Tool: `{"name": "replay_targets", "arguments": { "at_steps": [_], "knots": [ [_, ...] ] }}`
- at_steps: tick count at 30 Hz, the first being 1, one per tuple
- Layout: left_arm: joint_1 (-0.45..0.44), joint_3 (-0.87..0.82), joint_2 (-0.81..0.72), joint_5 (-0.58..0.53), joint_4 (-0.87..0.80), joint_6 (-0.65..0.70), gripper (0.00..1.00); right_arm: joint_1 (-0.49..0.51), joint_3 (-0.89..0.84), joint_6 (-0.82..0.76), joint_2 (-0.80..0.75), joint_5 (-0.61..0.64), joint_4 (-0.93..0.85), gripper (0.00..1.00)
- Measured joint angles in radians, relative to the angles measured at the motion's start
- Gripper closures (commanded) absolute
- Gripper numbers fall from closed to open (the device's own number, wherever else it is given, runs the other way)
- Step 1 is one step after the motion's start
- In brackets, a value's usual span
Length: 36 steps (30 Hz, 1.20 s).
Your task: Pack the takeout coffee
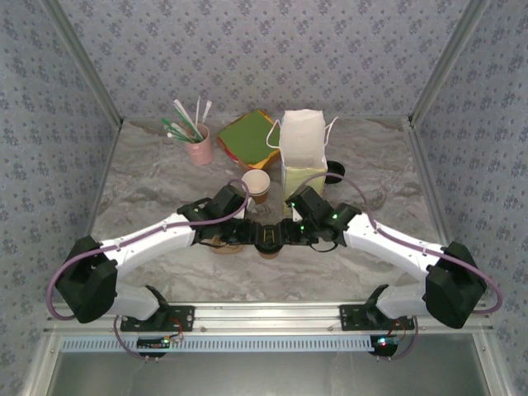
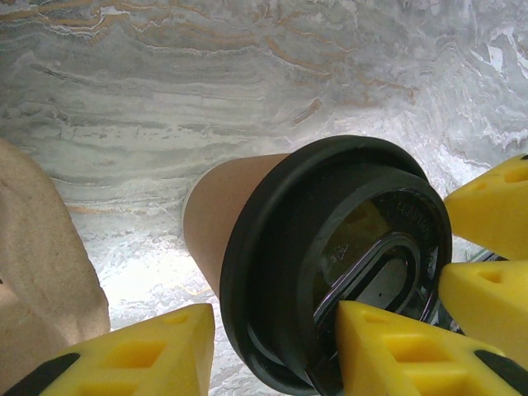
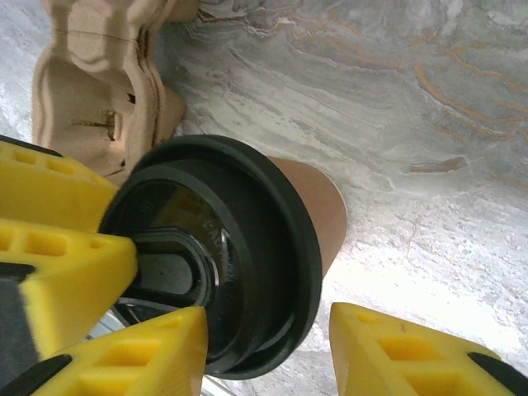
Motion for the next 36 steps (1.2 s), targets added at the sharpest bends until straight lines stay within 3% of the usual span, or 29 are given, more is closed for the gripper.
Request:
{"name": "replay_targets", "arguments": {
  "at_steps": [13,36],
  "knots": [
    [-0.002,0.000,0.000,-0.001,0.000,0.002,0.57,-0.026,0.062,-0.003,0.095,0.000,0.027,0.60],
    [-0.002,0.000,0.000,-0.004,0.000,0.005,0.57,-0.028,0.032,0.009,0.105,0.010,0.100,0.67]
  ]
}}
